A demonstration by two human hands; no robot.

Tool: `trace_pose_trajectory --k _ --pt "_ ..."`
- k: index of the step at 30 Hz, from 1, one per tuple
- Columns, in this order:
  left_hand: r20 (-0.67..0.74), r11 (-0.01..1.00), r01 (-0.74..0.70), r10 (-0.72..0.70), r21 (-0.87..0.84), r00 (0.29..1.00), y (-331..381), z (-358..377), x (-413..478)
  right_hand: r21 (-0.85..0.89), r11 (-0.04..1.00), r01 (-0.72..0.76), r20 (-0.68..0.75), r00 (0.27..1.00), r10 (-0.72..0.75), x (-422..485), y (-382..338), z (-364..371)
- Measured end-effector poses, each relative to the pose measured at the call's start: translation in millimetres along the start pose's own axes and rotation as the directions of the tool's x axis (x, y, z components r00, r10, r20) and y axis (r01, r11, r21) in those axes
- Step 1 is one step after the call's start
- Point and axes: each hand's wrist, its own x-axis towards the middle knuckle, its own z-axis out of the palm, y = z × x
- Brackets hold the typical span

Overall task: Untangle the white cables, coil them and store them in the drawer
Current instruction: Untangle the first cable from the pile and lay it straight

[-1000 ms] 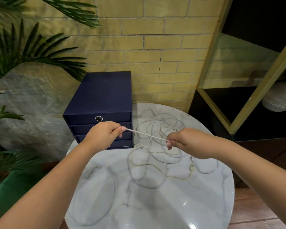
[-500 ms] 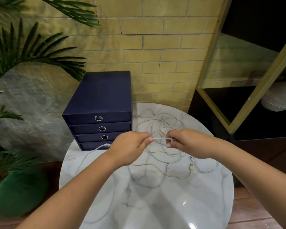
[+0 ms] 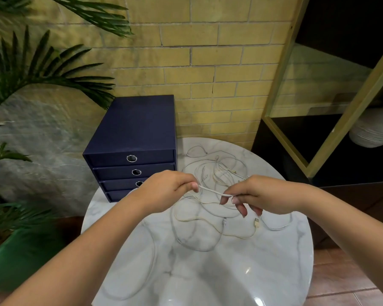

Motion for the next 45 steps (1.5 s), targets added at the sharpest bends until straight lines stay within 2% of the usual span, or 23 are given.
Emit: trace_pose_trajectory --k 5,9,12,15,17,20,23,27,32,34,37,40,42,45 --pt "-0.049 0.993 -0.101 0.098 -0.059 0.994 23 7 3 0.008 1.0 0.023 -0.101 0.995 -0.022 7 -5 -3" --pt "-0.129 0.994 -0.092 0.084 -0.052 0.988 21 8 1 -0.029 0.999 0.043 -0.169 0.984 -0.047 5 -2 -4" --pt "-0.098 0.991 -0.116 0.109 -0.069 0.989 19 7 -2 -0.046 0.996 0.076 -0.158 0.984 -0.082 1 0 -6" --pt "-0.039 0.99 -0.133 0.135 0.042 0.99 19 8 -4 -0.012 0.998 0.067 -0.098 0.993 -0.068 1 2 -6" --pt "-0.023 0.99 -0.105 0.108 0.09 0.994 9 8 -6 -0.048 0.999 0.017 -0.081 0.997 -0.021 -1 12 -8" --pt "-0.032 0.995 0.039 -0.036 0.094 0.999 -25 11 -18 -0.169 0.978 -0.121 -0.113 0.988 0.103 -12 46 -12" --pt "-0.018 0.975 0.178 -0.177 0.133 0.984 -67 28 -36 -0.276 0.914 -0.297 -0.134 0.954 0.27 -28 98 0" --pt "0.031 0.945 0.292 -0.299 0.145 0.954 -94 55 -51 -0.38 0.771 -0.511 -0.248 0.859 0.447 -47 165 36" --pt "0.114 0.961 0.212 -0.234 0.178 0.966 -73 96 -44 -0.591 0.569 -0.572 -0.27 0.805 0.528 -55 211 75" --pt "0.182 0.964 0.188 -0.222 0.189 0.958 -67 114 -40 -0.618 0.527 -0.584 -0.259 0.784 0.564 -58 224 85" --pt "0.261 0.965 0.192 -0.234 0.178 0.936 -66 141 -41 -0.576 0.552 -0.603 -0.206 0.76 0.616 -67 241 93" --pt "0.302 0.951 0.203 -0.269 0.232 0.915 -61 167 -43 -0.573 0.583 -0.577 -0.142 0.77 0.622 -71 254 103" --pt "0.288 0.939 0.222 -0.296 0.261 0.911 -56 180 -43 -0.576 0.592 -0.564 -0.14 0.781 0.608 -73 261 106" --pt "0.229 0.92 0.287 -0.349 0.266 0.908 -49 194 -42 -0.469 0.654 -0.593 -0.154 0.784 0.601 -77 272 104"
